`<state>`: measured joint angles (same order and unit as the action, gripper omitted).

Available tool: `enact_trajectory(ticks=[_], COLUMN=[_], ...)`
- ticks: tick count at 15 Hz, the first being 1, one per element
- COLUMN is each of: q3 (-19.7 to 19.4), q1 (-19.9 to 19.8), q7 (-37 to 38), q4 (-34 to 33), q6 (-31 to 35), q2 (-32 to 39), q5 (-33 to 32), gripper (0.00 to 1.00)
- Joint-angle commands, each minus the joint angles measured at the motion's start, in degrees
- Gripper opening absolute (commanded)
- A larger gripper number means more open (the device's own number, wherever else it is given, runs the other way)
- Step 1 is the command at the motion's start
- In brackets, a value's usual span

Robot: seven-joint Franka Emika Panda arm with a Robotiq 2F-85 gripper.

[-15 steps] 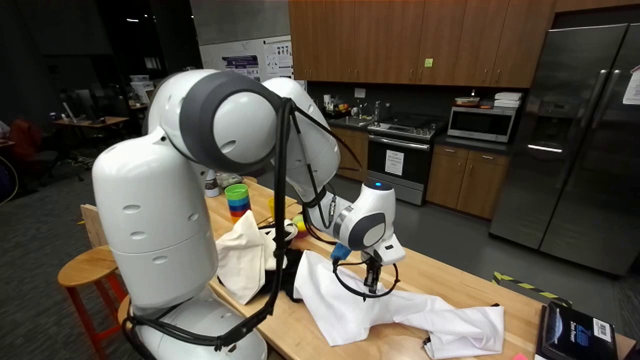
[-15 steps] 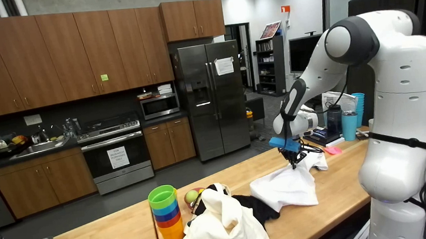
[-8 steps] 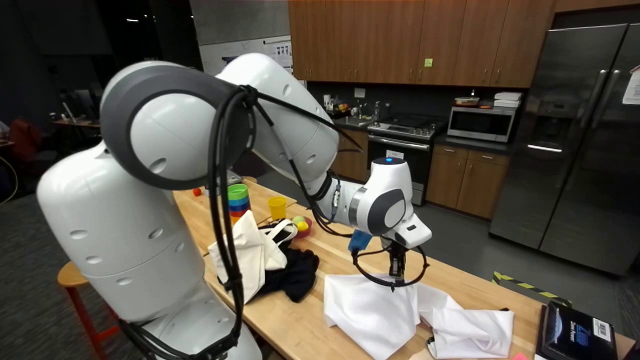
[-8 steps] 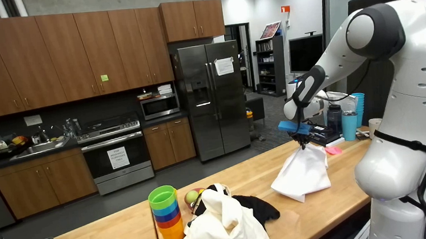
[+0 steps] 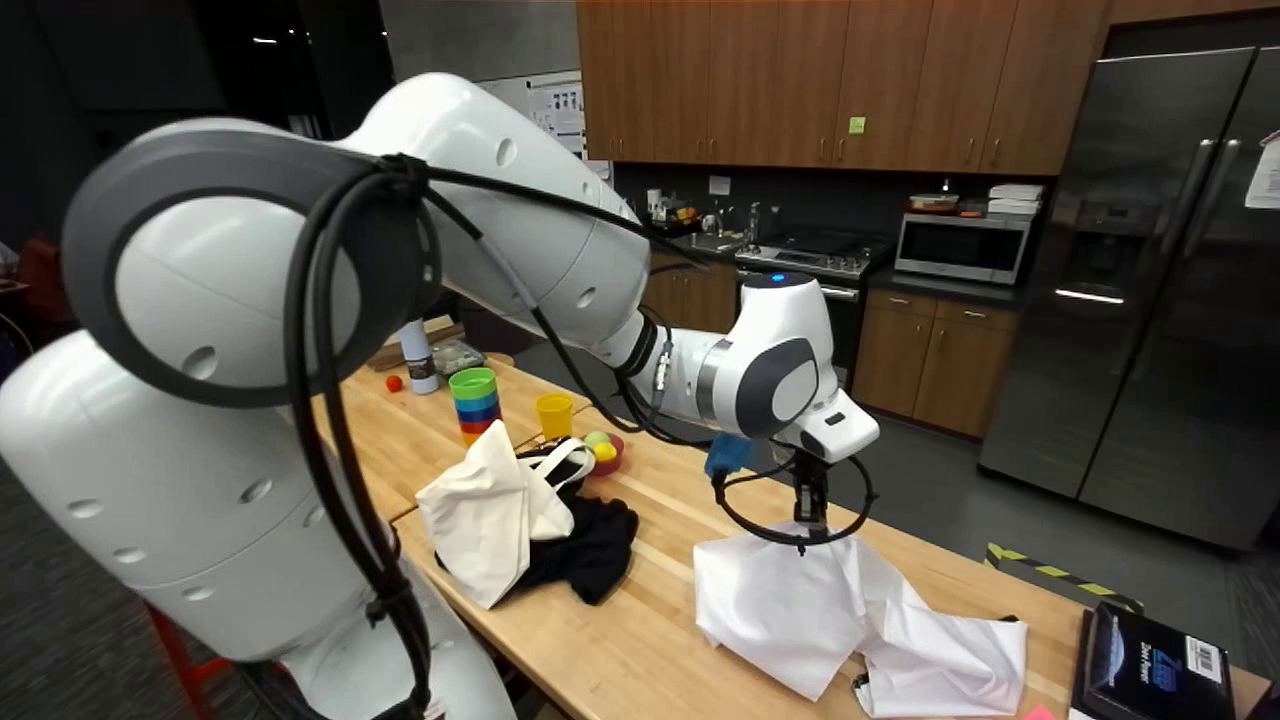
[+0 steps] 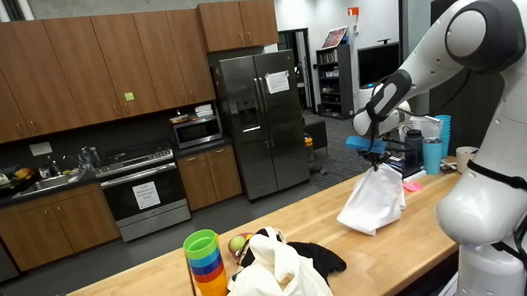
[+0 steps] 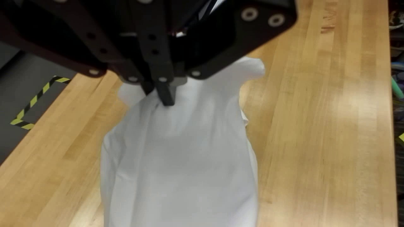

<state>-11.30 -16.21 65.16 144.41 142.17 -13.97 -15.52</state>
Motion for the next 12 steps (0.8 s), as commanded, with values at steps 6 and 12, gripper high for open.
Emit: enact_trajectory(ticks=[6,12], q3=[2.7,6.0], q1=[0.3,3.0], q7=[-8.0,-9.7], q4=[-2.4,-10.3], q6=[-2.3,-5.1], q2=[-9.3,-11.2], q5=[6.4,16.9], gripper=[0.01,0.01])
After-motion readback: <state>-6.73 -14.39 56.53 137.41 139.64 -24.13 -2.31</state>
